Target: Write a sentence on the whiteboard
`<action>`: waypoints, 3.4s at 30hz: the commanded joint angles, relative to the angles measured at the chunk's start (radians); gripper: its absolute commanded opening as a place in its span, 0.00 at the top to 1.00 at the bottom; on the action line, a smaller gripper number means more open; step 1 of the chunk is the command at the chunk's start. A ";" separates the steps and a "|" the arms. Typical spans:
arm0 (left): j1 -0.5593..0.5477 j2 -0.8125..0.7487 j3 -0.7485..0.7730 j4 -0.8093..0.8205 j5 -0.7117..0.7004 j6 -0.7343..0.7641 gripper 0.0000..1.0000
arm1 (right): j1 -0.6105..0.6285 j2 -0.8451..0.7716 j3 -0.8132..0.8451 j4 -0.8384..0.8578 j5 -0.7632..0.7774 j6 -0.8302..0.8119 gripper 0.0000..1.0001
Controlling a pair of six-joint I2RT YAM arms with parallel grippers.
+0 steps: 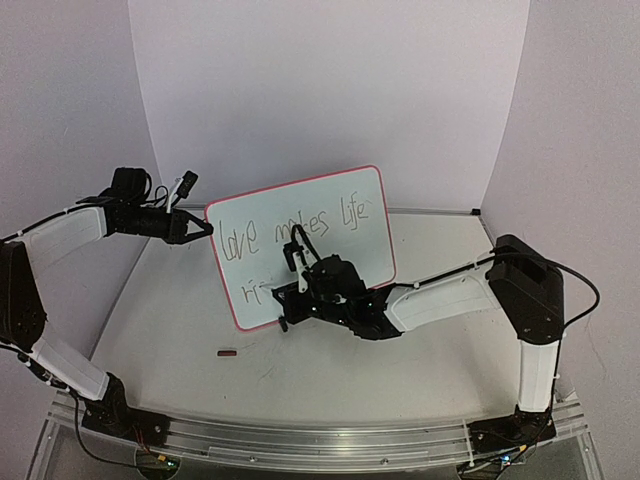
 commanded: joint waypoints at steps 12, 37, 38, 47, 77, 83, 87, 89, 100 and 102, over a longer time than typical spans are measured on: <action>-0.018 0.014 0.017 -0.040 -0.060 0.065 1.00 | -0.002 0.023 0.001 -0.019 -0.028 0.020 1.00; -0.018 0.015 0.016 -0.040 -0.060 0.066 1.00 | -0.002 -0.061 -0.024 0.039 0.010 0.024 1.00; -0.019 0.014 0.015 -0.039 -0.060 0.066 1.00 | -0.002 -0.060 -0.020 0.039 0.012 0.022 1.00; -0.020 0.016 0.017 -0.039 -0.058 0.066 1.00 | -0.005 -0.046 0.000 0.038 0.037 0.015 1.00; -0.022 0.019 0.017 -0.040 -0.060 0.065 1.00 | -0.013 0.024 0.005 0.002 -0.025 0.043 1.00; -0.021 0.016 0.017 -0.042 -0.062 0.067 1.00 | -0.013 0.034 0.009 -0.003 -0.026 0.049 1.00; -0.022 0.016 0.018 -0.042 -0.061 0.066 1.00 | -0.012 0.032 -0.001 -0.006 -0.015 0.060 1.00; -0.021 0.015 0.017 -0.042 -0.061 0.067 1.00 | -0.013 0.026 -0.011 -0.007 -0.005 0.066 1.00; -0.022 0.015 0.017 -0.042 -0.063 0.068 1.00 | -0.012 -0.003 -0.046 -0.010 0.050 0.070 1.00; -0.022 0.015 0.017 -0.042 -0.063 0.067 1.00 | -0.012 -0.013 -0.050 -0.009 0.066 0.068 1.00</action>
